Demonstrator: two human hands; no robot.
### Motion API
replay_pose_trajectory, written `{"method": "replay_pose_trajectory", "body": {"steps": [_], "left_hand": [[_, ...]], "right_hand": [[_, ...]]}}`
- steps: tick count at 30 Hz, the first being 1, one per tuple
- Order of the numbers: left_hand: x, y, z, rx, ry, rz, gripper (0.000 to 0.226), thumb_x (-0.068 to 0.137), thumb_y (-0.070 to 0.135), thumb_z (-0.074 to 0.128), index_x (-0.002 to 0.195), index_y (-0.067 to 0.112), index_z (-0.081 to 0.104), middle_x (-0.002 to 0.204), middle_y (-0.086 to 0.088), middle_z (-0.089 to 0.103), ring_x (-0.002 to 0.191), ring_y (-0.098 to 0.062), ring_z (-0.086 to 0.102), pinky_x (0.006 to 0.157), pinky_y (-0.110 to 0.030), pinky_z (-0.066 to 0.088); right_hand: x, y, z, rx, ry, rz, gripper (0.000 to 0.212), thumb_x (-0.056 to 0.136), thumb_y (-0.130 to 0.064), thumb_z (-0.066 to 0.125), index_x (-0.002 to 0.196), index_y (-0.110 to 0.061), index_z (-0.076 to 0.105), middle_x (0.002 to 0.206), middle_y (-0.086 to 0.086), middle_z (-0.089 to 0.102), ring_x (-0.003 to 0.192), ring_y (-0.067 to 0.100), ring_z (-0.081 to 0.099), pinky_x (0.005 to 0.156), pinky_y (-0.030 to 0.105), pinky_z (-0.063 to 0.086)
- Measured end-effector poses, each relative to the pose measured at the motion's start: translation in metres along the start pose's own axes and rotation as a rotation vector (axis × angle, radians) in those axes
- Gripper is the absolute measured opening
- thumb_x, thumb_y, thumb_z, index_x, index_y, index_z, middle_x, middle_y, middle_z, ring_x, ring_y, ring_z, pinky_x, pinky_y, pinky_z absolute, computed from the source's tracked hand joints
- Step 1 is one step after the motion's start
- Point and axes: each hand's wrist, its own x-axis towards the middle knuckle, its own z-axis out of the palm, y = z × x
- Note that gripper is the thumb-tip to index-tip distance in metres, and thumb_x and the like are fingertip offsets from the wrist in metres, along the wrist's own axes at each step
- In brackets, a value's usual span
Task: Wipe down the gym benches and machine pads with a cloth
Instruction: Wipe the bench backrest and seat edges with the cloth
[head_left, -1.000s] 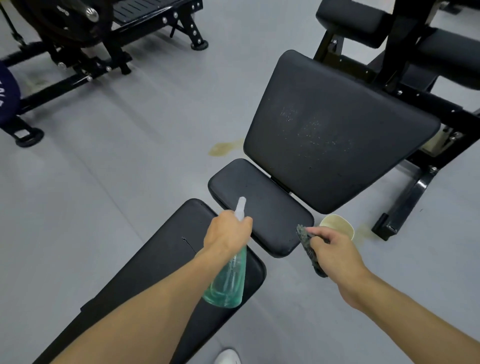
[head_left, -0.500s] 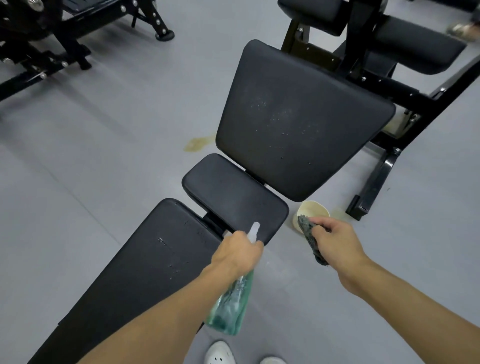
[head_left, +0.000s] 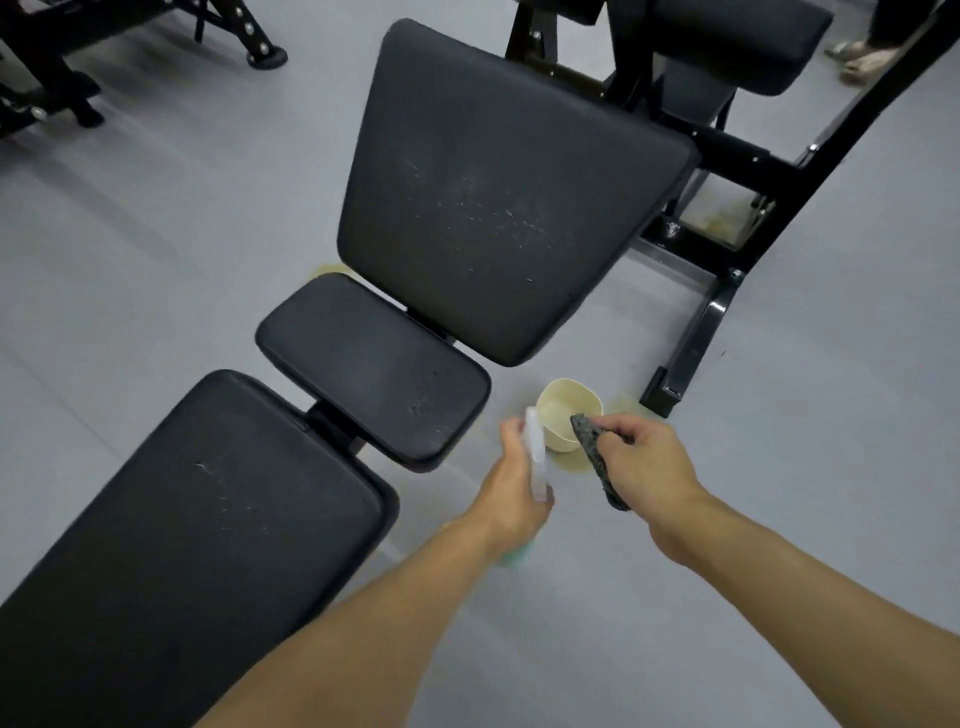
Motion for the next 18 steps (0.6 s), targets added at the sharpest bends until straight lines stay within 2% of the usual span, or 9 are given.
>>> {"method": "replay_pose_trajectory", "body": {"steps": [1, 2, 3, 6, 9, 11, 13, 16, 18], "left_hand": [[0.011, -0.008, 0.012, 0.049, -0.006, 0.028, 0.037, 0.089, 0.044, 0.056, 0.117, 0.026, 0.04, 0.084, -0.003, 0.048, 0.079, -0.025, 0.045, 0.073, -0.029, 0.04], [0.024, -0.022, 0.028, 0.085, 0.03, 0.051, 0.043, 0.08, 0.063, 0.048, 0.099, 0.025, 0.045, 0.08, -0.002, 0.044, 0.08, -0.023, 0.041, 0.075, -0.031, 0.035], [0.039, -0.038, 0.038, 0.139, 0.06, 0.045, 0.048, 0.076, 0.07, 0.04, 0.086, 0.023, 0.042, 0.078, -0.002, 0.043, 0.081, -0.022, 0.039, 0.076, -0.031, 0.034], [0.075, -0.083, 0.067, 0.066, 0.133, 0.008, 0.013, 0.1, 0.033, 0.04, 0.089, 0.028, 0.035, 0.081, 0.001, 0.052, 0.077, -0.022, 0.046, 0.064, -0.022, 0.037], [0.117, -0.122, 0.088, 0.085, 0.223, -0.005, 0.026, 0.104, 0.022, 0.04, 0.08, 0.03, 0.034, 0.08, -0.001, 0.056, 0.075, -0.02, 0.05, 0.06, -0.02, 0.043], [0.145, -0.148, 0.102, 0.032, 0.265, -0.012, 0.039, 0.096, 0.004, 0.052, 0.095, 0.037, 0.031, 0.093, -0.01, 0.063, 0.083, -0.029, 0.06, 0.072, -0.025, 0.051], [0.168, -0.171, 0.112, 0.086, 0.275, 0.025, 0.051, 0.089, -0.004, 0.057, 0.109, 0.028, 0.023, 0.101, -0.018, 0.064, 0.09, -0.035, 0.063, 0.081, -0.039, 0.053], [0.193, -0.2, 0.124, 0.14, 0.261, 0.045, 0.048, 0.088, -0.004, 0.06, 0.117, 0.019, 0.03, 0.099, -0.013, 0.059, 0.087, -0.03, 0.058, 0.08, -0.035, 0.05], [0.205, -0.218, 0.129, 0.175, 0.229, 0.035, 0.054, 0.088, -0.002, 0.062, 0.133, 0.004, 0.034, 0.102, -0.012, 0.057, 0.087, -0.027, 0.055, 0.08, -0.032, 0.047]], "right_hand": [[0.009, 0.011, -0.002, 0.003, 0.001, -0.01, 0.035, 0.095, -0.005, 0.042, 0.11, -0.017, 0.07, 0.059, 0.001, 0.051, 0.046, 0.016, 0.039, 0.038, 0.02, 0.034], [0.021, 0.026, -0.003, 0.003, 0.002, -0.02, 0.035, 0.095, -0.005, 0.042, 0.11, -0.017, 0.07, 0.06, 0.001, 0.051, 0.046, 0.017, 0.04, 0.039, 0.021, 0.035], [0.032, 0.035, -0.002, 0.0, 0.003, -0.031, 0.034, 0.095, -0.005, 0.042, 0.109, -0.018, 0.07, 0.06, 0.002, 0.051, 0.048, 0.018, 0.04, 0.041, 0.022, 0.036], [0.069, 0.078, 0.013, 0.001, -0.001, -0.075, 0.031, 0.097, -0.005, 0.041, 0.101, -0.02, 0.068, 0.062, 0.002, 0.051, 0.052, 0.02, 0.041, 0.045, 0.026, 0.036], [0.11, 0.115, 0.036, -0.019, -0.01, -0.134, 0.036, 0.096, -0.004, 0.041, 0.084, -0.026, 0.067, 0.06, 0.002, 0.05, 0.052, 0.02, 0.04, 0.046, 0.025, 0.035], [0.134, 0.136, 0.052, -0.019, -0.017, -0.17, 0.036, 0.095, -0.004, 0.04, 0.083, -0.026, 0.066, 0.061, 0.002, 0.052, 0.053, 0.021, 0.041, 0.047, 0.025, 0.037], [0.153, 0.153, 0.065, -0.006, -0.014, -0.209, 0.035, 0.095, -0.004, 0.04, 0.084, -0.026, 0.066, 0.062, 0.002, 0.052, 0.054, 0.021, 0.042, 0.046, 0.024, 0.037], [0.173, 0.171, 0.079, -0.008, -0.031, -0.274, 0.033, 0.095, -0.005, 0.04, 0.09, -0.025, 0.066, 0.063, 0.003, 0.052, 0.053, 0.02, 0.042, 0.042, 0.021, 0.034], [0.18, 0.178, 0.084, -0.004, -0.028, -0.311, 0.032, 0.095, -0.005, 0.041, 0.092, -0.023, 0.067, 0.062, 0.002, 0.053, 0.05, 0.019, 0.043, 0.04, 0.018, 0.034]]}}
